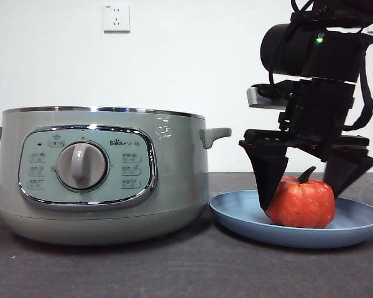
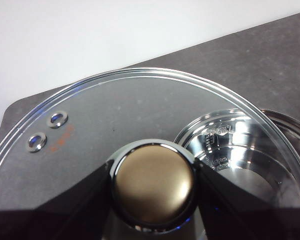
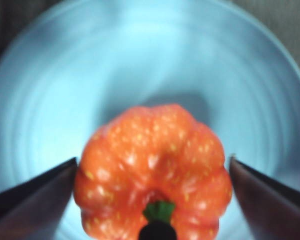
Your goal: Take the pumpkin out from the steamer,put the pumpkin in the blue plate,close the lid
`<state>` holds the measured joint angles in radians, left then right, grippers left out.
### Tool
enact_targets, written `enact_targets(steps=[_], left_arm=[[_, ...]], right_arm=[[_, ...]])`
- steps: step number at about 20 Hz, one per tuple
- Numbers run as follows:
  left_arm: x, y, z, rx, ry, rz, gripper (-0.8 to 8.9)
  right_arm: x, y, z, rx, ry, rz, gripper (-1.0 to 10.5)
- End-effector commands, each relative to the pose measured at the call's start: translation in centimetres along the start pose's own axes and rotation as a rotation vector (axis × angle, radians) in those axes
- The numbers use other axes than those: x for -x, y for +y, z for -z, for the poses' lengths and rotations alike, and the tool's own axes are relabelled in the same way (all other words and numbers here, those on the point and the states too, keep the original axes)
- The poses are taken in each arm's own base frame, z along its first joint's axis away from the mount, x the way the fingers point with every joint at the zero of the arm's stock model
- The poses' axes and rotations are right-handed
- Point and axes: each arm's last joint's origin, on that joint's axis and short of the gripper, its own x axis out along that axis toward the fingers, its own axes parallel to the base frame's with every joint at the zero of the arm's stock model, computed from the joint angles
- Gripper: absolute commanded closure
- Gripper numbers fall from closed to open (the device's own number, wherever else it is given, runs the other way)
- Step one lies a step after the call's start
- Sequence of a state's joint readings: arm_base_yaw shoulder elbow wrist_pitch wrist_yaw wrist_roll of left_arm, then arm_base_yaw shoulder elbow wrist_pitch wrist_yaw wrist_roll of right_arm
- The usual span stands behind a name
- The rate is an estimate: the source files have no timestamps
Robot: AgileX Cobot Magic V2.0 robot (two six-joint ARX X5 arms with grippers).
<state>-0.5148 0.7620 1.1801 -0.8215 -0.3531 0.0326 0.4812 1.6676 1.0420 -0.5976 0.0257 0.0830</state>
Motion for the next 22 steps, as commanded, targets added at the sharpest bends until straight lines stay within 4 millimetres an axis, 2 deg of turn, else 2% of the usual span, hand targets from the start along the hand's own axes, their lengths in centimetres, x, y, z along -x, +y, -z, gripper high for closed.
enact_targets(steps=[1, 5, 8, 16, 22], left_arm=[[0.8, 0.3, -0.9, 0.033, -0.077, -0.004, 8.21], [0.4, 0.1, -1.4, 0.043, -0.111, 0.039, 8.21], [-1.1, -0.7, -1.8, 0.033, -0.093, 0.108, 8.21], [-8.9, -4.2, -2.4, -0.001, 0.032, 0.291, 8.21], [-14.4, -6.4, -1.5, -0.017, 0.128, 0.369, 8.21]], right_arm=[[0.4, -0.1, 0.2, -0.01, -0.01, 0.001, 3.8], [3.7, -0.2, 0.3, -0.017, -0.103, -0.007, 3.8], [6.6, -0.3, 0.6, -0.021, -0.192, -0.014, 3.8], [12.4, -0.6, 2.1, -0.028, -0.377, -0.025, 3.8], [14.2, -0.7, 2.9, -0.029, -0.438, -0.03, 3.8]])
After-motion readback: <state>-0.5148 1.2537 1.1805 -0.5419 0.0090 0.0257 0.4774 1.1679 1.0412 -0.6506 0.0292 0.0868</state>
